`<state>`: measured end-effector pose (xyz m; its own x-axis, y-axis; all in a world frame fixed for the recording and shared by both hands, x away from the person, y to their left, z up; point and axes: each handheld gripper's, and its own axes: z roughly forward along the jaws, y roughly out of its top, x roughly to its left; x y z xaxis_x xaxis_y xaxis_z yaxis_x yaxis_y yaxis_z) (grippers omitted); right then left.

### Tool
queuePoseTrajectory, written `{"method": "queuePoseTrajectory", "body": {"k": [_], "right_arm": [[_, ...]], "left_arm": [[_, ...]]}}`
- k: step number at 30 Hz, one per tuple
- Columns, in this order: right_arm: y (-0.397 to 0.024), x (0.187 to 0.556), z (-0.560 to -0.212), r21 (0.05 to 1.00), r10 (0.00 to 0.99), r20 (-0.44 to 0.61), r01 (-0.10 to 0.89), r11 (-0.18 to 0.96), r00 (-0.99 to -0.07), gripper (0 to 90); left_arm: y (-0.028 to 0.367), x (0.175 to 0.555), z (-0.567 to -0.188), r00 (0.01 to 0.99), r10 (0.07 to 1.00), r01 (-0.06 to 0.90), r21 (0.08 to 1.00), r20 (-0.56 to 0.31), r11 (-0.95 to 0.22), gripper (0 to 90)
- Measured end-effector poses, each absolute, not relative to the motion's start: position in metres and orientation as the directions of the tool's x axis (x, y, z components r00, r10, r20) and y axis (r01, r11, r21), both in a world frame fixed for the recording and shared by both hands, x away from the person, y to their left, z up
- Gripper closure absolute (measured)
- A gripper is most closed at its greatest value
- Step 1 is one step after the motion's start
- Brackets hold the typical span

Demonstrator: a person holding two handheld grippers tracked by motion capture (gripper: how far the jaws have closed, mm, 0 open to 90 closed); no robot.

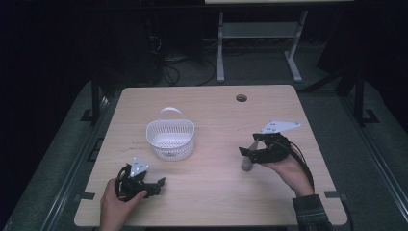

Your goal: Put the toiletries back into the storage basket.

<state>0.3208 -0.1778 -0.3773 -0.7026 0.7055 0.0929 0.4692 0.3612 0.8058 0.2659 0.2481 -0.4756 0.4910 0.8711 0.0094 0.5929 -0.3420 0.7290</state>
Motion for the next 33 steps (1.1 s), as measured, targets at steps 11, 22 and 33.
{"method": "queuePoseTrajectory", "body": {"k": [11, 22, 33], "right_arm": [[-0.178, 0.318, -0.376, 0.809, 0.701, 0.077, 0.455, 0.371, -0.709, 29.7], [-0.178, 0.315, -0.369, 0.817, 0.701, 0.075, 0.447, 0.364, -0.709, 29.9], [-0.174, 0.313, -0.357, 0.829, 0.69, 0.066, 0.425, 0.364, -0.72, 29.9]], "left_arm": [[0.248, 0.266, -0.476, 0.491, 0.871, 0.593, 0.729, 0.009, -0.342, 12.7], [0.248, 0.266, -0.476, 0.491, 0.871, 0.593, 0.729, 0.01, -0.342, 12.7], [0.248, 0.266, -0.476, 0.491, 0.871, 0.593, 0.729, 0.009, -0.342, 12.7]]}}
